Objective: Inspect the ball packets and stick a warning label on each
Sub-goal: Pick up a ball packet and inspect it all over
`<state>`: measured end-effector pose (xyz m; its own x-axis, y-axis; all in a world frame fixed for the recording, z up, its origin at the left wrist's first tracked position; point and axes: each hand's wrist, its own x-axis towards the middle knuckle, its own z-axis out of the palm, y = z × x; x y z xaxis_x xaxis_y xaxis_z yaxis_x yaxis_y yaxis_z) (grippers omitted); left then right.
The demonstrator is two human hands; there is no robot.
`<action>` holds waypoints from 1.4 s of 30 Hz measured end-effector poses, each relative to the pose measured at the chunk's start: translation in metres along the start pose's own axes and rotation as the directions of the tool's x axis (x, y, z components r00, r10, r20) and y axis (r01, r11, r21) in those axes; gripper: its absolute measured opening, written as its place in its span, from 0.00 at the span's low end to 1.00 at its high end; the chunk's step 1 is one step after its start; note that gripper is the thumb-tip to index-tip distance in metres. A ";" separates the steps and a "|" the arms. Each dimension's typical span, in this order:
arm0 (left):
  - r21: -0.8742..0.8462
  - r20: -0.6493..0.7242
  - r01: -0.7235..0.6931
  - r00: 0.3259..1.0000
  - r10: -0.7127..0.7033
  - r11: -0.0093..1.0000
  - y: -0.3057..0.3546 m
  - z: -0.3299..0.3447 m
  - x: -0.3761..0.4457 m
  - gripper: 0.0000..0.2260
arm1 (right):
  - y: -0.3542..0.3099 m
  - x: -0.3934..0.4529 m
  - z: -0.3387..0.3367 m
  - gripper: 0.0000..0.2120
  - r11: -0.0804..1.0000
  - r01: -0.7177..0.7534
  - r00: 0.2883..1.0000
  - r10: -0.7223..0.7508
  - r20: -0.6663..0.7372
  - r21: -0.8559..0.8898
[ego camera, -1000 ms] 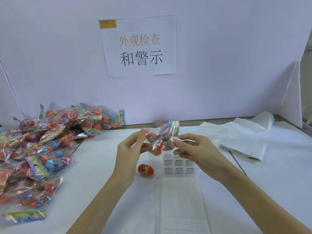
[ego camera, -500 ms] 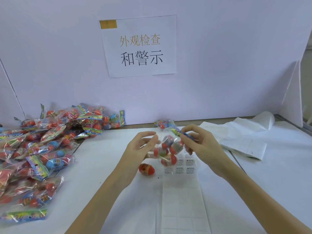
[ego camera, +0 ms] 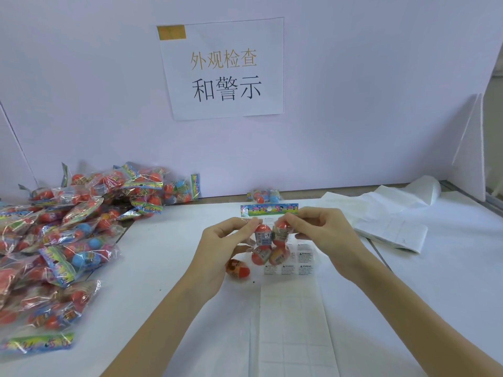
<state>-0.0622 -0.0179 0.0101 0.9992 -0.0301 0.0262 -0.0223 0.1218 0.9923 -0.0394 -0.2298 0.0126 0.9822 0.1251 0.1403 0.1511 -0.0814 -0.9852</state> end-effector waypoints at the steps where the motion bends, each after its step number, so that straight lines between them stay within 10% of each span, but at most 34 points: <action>1: -0.014 -0.003 0.009 1.000 -0.009 1.000 0.000 0.000 0.000 0.19 | 0.000 0.000 0.000 0.07 1.000 0.000 1.000 0.000 0.001 0.011; 8: -0.134 -0.061 -0.046 0.997 0.039 0.990 -0.005 -0.001 0.001 0.13 | -0.002 -0.009 0.009 0.20 0.993 -0.117 0.962 0.112 0.249 0.006; 17: 0.054 0.080 -0.018 0.997 0.014 0.998 0.001 -0.004 -0.001 0.17 | -0.008 -0.011 0.000 0.16 0.992 -0.041 0.952 0.076 0.297 -0.120; 26: 0.155 -0.115 -0.148 0.979 0.166 0.977 -0.003 -0.004 0.004 0.12 | -0.006 -0.010 0.005 0.24 0.970 -0.012 0.982 0.057 0.178 -0.243; 37: 0.062 -0.287 -0.172 0.941 0.182 0.983 -0.004 -0.012 0.007 0.11 | -0.006 -0.013 0.009 0.13 0.995 -0.093 0.926 0.096 0.365 -0.027; 42: 0.035 -0.108 -0.107 0.988 0.110 0.994 -0.005 -0.011 0.008 0.17 | -0.003 -0.008 0.005 0.08 0.985 -0.049 0.982 0.018 0.190 0.162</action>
<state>-0.0533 -0.0078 0.0043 0.9884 0.0903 0.1219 -0.1300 0.0897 0.9874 -0.0484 -0.2252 0.0137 0.9455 0.3095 0.1015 0.0824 0.0743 -0.9938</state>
